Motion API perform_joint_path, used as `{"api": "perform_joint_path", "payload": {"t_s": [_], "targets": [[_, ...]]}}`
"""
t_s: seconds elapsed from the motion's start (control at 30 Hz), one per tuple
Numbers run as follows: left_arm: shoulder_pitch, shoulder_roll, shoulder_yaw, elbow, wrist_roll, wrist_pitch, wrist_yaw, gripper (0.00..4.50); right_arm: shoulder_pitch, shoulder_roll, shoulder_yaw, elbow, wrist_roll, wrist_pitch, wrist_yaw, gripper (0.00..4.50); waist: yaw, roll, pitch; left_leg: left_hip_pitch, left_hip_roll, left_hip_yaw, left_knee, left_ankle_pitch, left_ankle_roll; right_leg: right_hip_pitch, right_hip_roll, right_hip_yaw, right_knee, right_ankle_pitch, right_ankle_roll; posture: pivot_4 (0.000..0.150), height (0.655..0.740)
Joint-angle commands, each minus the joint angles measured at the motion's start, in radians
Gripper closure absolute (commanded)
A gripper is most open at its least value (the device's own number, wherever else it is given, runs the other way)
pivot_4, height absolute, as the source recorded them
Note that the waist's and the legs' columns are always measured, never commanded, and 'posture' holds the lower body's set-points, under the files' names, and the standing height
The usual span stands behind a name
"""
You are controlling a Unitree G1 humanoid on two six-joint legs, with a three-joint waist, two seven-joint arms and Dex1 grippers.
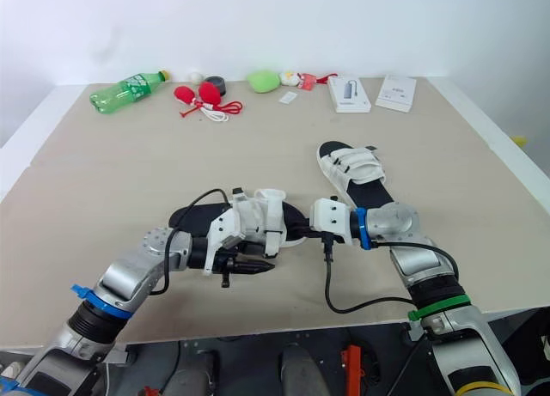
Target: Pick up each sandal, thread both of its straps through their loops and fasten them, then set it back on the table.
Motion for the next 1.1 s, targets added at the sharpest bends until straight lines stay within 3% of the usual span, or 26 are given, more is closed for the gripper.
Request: {"api": "perform_joint_path", "payload": {"t_s": [0.03, 0.2, 0.53, 0.93, 1.1], "targets": [[-0.022, -0.013, -0.005, -0.004, -0.011, 0.0, -0.01, 4.46, 0.022, -0.009, 0.031, 0.032, -0.049, 0.023, 0.015, 4.5, 0.0, 0.0, 0.0, 0.0, 0.0, 0.0, 0.0, 0.0, 0.0, 0.0, 0.0, 0.0, 0.0, 0.0, 0.0, 0.15, 0.74], [-0.013, 0.023, -0.012, -0.015, -0.015, 0.006, -0.06, 4.46, 0.023, -0.009, 0.03, 0.031, -0.049, 0.024, 0.014, 4.5, 0.0, 0.0, 0.0, 0.0, 0.0, 0.0, 0.0, 0.0, 0.0, 0.0, 0.0, 0.0, 0.0, 0.0, 0.0, 0.15, 0.74], [0.083, 0.222, 0.024, -0.179, -0.132, 0.004, -0.269, 4.46, 0.026, -0.011, 0.028, 0.032, -0.048, 0.023, 0.018, 4.5, -0.001, 0.0, 0.0, 0.0, 0.001, 0.0, -0.002, 0.0, 0.0, -0.001, 0.0, 0.0, 0.0, -0.001, -0.001, 0.15, 0.74], [0.042, 0.211, 0.001, -0.209, -0.141, 0.072, -0.221, 4.46, 0.016, -0.003, 0.033, 0.044, -0.05, 0.02, 0.02, 4.5, -0.002, 0.0, 0.0, 0.0, 0.001, 0.0, -0.002, -0.001, 0.001, -0.001, 0.0, 0.0, 0.0, -0.002, -0.002, 0.15, 0.74], [0.048, 0.236, -0.006, -0.229, -0.125, 0.009, -0.267, 2.72, 0.022, -0.007, 0.033, 0.04, -0.052, 0.019, 0.021, 4.5, -0.001, 0.0, 0.0, 0.0, 0.001, 0.0, -0.002, -0.001, 0.001, -0.001, 0.0, 0.0, 0.0, -0.002, -0.002, 0.15, 0.74]]}}
